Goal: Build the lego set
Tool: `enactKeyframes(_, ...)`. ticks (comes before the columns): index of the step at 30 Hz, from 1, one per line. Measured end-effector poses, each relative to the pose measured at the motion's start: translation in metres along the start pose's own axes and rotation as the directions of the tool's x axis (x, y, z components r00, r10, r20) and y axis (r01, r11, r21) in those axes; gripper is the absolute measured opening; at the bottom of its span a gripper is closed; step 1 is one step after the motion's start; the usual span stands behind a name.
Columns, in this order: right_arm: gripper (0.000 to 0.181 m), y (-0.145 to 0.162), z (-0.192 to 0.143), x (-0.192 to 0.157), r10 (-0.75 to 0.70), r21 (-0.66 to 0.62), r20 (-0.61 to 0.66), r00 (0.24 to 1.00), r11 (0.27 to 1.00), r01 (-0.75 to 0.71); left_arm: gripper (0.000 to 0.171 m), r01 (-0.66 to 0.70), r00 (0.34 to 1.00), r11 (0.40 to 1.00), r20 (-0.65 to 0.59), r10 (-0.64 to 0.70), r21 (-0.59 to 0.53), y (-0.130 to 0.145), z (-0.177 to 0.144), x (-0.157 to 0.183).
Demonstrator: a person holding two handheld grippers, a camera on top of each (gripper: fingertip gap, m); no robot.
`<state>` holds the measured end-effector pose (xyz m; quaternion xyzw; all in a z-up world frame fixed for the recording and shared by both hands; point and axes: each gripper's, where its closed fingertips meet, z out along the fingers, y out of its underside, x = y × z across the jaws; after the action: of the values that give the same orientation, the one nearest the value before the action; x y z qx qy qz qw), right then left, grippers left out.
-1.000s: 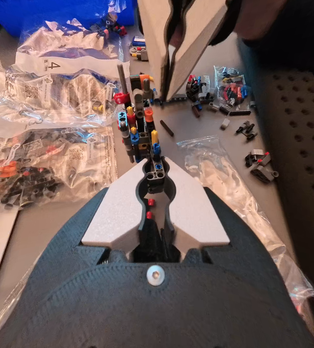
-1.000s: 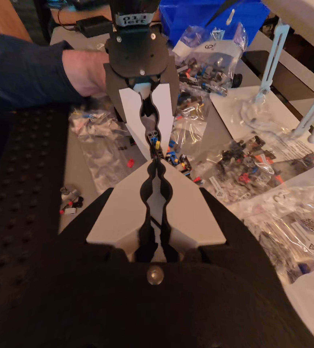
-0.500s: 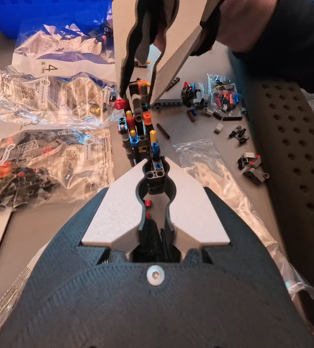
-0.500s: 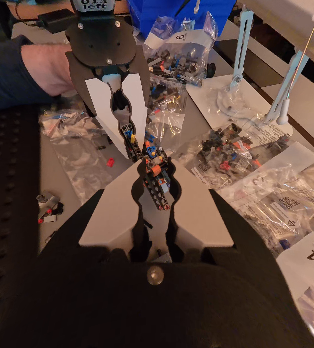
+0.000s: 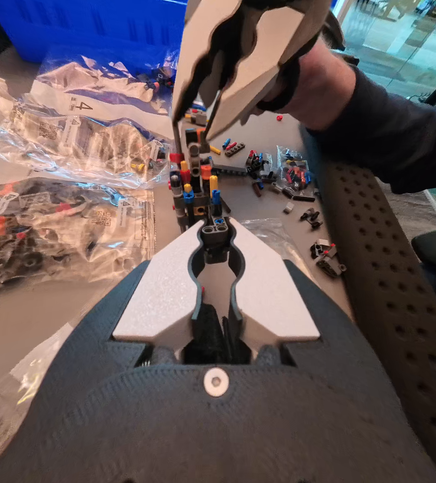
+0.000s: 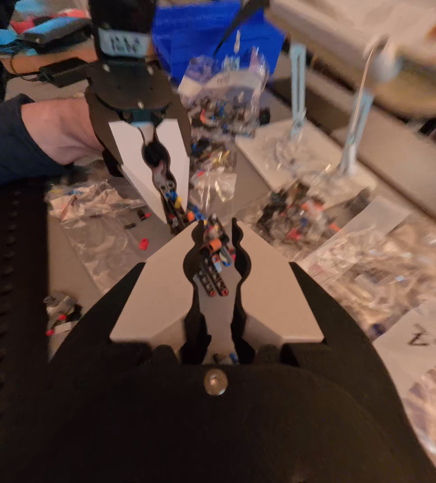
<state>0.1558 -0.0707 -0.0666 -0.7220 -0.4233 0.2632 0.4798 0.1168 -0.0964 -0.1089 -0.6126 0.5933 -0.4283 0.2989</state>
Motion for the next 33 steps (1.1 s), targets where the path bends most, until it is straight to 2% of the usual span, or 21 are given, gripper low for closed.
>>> enactKeyframes(2, 0.018, -0.021, -0.011, -0.008, -0.100, 0.101, -0.020, 0.995, 0.990, 0.101, 0.011, 0.034, 0.999, 0.999, 0.001, -0.034, -0.014, 0.004, 0.001, -0.003)
enactKeyframes(4, 0.019, -0.026, -0.013, -0.023, -0.159, 0.127, 0.031, 0.987, 0.980, 0.154, 0.011, 0.067, 0.998, 0.998, -0.014, -0.067, 0.001, 0.002, 0.001, -0.003)
enactKeyframes(8, 0.021, 0.003, 0.014, -0.026, -0.217, -0.055, 0.021, 0.976, 0.974, 0.218, 0.011, 0.089, 0.996, 0.996, -0.025, -0.089, -0.003, 0.003, 0.003, -0.003)
enactKeyframes(13, 0.018, 0.026, 0.038, -0.029, -0.270, -0.184, 0.024, 0.963, 0.945, 0.270, 0.011, 0.076, 0.996, 0.997, -0.039, -0.077, -0.011, 0.003, 0.005, 0.001)
enactKeyframes(17, 0.012, 0.024, 0.042, -0.029, -0.178, -0.155, 0.046, 0.983, 0.971, 0.183, 0.011, 0.074, 0.997, 0.997, -0.011, -0.075, -0.015, 0.004, 0.005, -0.004)
enactKeyframes(23, 0.010, 0.023, 0.044, -0.026, -0.115, -0.166, 0.038, 0.993, 0.979, 0.120, 0.012, 0.048, 0.998, 0.998, 0.038, -0.047, -0.037, 0.006, 0.005, -0.007)
enactKeyframes(33, 0.008, 0.022, 0.048, -0.012, -0.089, -0.180, -0.065, 0.994, 0.981, 0.076, 0.015, -0.090, 0.976, 0.988, 0.185, 0.113, -0.127, 0.008, 0.005, -0.017)
